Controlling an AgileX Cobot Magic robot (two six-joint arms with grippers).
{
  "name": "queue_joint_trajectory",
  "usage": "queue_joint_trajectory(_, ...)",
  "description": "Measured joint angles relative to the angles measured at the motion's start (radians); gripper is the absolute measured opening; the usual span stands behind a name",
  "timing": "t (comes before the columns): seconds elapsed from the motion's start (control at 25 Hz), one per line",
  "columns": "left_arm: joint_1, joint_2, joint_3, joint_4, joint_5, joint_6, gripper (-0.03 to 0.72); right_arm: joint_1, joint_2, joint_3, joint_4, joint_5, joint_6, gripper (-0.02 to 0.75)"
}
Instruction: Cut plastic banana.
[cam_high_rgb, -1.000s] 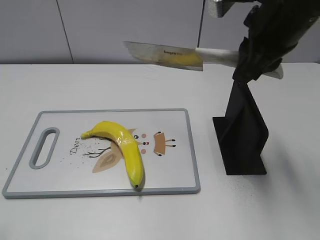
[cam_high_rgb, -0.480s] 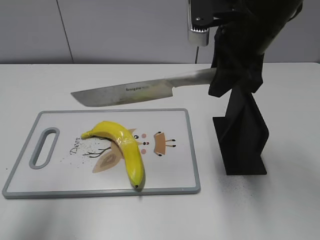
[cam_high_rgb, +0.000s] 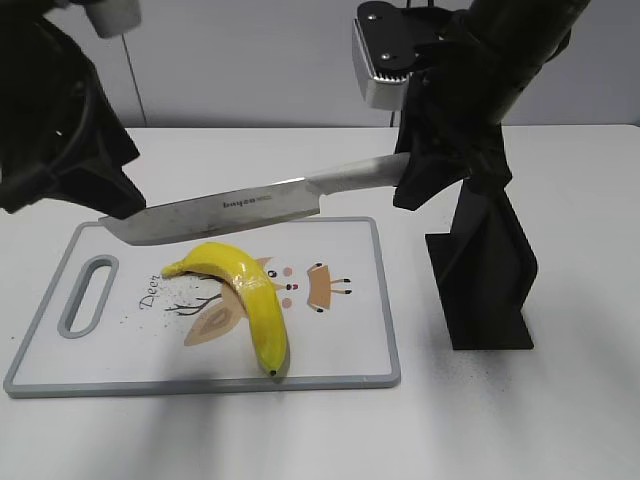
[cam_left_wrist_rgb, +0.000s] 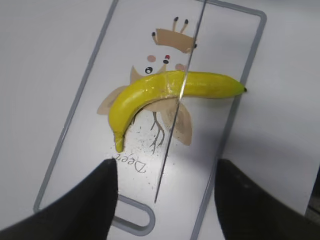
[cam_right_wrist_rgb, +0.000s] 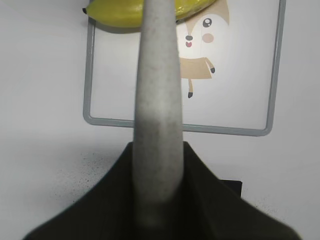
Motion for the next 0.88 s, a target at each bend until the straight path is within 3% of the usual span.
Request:
queue_joint_trajectory(0.28,-0.015,0.112,-0.012,0.054,-0.036,0.014,0.583,0.000,0.000,0.000,0.014,-0.010,-0.003,0.162)
queue_joint_trajectory(0.4,-0.015,0.137,-0.013,0.057,-0.059,0.014,0.541,0.000,0.000,0.000,0.014,-0.020,-0.004,0.162)
queue_joint_trajectory(0.52,-0.015,0.148,-0.013,0.057,-0.076,0.014,0.392,0.000,0.006,-0.001,0.018,-0.028,-0.004,0.162)
queue_joint_trajectory(0.64,-0.015,0.156,-0.013,0.055,-0.077,0.014,0.108,0.000,0.021,-0.002,0.030,-0.045,-0.004,0.162)
queue_joint_trajectory(0.68,-0.015,0.161,-0.013,0.056,-0.077,0.014,0.056,0.000,0.027,-0.003,0.034,-0.054,-0.003,0.162)
queue_joint_trajectory(0.76,-0.015,0.172,-0.013,0.066,-0.075,0.027,0.009,0.000,0.044,-0.003,0.035,-0.060,-0.004,0.162)
queue_joint_trajectory(0.88,-0.015,0.197,-0.013,0.074,-0.073,0.037,-0.001,0.000,0.076,-0.005,0.037,-0.064,-0.004,0.162)
